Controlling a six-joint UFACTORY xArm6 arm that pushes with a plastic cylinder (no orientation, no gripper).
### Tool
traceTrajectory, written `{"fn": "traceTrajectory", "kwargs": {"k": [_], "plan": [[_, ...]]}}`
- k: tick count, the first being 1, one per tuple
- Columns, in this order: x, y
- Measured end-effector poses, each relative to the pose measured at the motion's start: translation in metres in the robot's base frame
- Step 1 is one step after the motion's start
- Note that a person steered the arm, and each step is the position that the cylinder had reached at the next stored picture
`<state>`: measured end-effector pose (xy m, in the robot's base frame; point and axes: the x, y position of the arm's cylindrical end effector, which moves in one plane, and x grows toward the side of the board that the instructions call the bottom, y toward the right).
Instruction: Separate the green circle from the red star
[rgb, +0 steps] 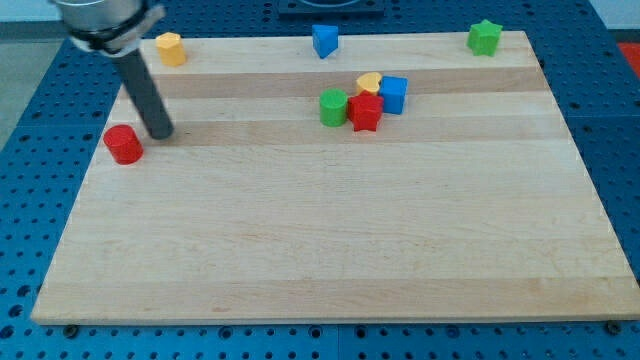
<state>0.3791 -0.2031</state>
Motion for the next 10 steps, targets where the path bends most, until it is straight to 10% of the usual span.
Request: {"fn": "traceTrajectory", "kwargs": {"k": [5,6,8,10], "plan": [[0.067,0.184],[0.029,0.18],[0.142,0.169],[0.154,0.17]]}}
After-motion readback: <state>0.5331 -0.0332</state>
